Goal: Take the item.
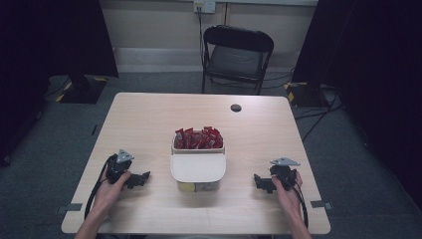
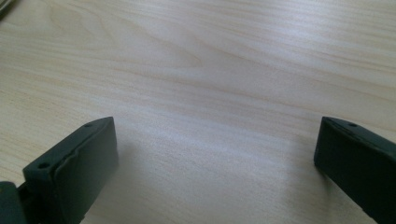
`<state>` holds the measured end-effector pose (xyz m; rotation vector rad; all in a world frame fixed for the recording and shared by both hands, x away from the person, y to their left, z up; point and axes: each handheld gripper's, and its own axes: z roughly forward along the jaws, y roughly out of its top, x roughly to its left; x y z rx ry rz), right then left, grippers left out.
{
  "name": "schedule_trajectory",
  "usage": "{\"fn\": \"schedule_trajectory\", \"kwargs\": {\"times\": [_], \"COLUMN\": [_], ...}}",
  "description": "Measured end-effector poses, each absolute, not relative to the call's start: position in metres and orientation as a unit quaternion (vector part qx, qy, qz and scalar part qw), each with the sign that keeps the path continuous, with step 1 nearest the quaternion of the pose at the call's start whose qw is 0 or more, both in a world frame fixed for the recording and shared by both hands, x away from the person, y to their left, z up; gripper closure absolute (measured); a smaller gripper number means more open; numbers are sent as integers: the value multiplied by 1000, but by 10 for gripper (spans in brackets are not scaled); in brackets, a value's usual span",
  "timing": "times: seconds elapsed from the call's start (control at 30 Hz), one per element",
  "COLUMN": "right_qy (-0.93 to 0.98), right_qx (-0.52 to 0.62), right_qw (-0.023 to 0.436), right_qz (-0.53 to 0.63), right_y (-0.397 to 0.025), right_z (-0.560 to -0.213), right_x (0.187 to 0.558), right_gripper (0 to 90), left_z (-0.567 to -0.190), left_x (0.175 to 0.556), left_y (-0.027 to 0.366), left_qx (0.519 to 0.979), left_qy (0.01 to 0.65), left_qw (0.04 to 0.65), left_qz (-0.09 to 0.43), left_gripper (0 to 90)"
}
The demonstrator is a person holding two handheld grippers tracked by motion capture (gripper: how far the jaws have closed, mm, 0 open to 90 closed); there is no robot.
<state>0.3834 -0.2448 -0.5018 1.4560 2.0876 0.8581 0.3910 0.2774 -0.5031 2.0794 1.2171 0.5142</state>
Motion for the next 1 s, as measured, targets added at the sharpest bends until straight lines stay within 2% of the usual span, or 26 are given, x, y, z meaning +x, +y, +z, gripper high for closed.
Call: {"fn": "schedule_trajectory", "kwargs": {"times": [0.23,0.27,0.33,0.37,0.4,0.47,0.53,0.57,0.63,1.0], "right_qy": [754,754,753,755,756,754,752,753,753,757], "right_qx": [532,532,529,525,524,521,518,513,506,476], "right_qw": [228,228,231,231,232,233,228,223,218,188], "right_qz": [311,311,317,319,318,326,340,347,359,406], "right_y": [-243,-242,-241,-241,-240,-238,-237,-236,-234,-218], "right_z": [-501,-500,-498,-497,-496,-493,-489,-487,-483,-462], "right_x": [382,382,381,380,379,377,376,375,373,364], "right_gripper": [19,53,176,174,128,170,143,176,134,145], "left_z": [-503,-503,-503,-503,-503,-503,-503,-503,-503,-503], "left_x": [391,391,391,391,391,391,391,391,391,390], "left_y": [277,277,277,277,277,277,277,277,277,277], "left_qx": [795,795,795,794,794,794,794,794,794,793], "left_qy": [467,467,468,469,469,469,469,469,469,470], "left_qw": [332,332,332,333,333,333,333,333,333,333], "left_qz": [198,198,198,198,198,198,198,198,198,198], "left_gripper": [2,2,2,2,2,2,2,2,2,2]}}
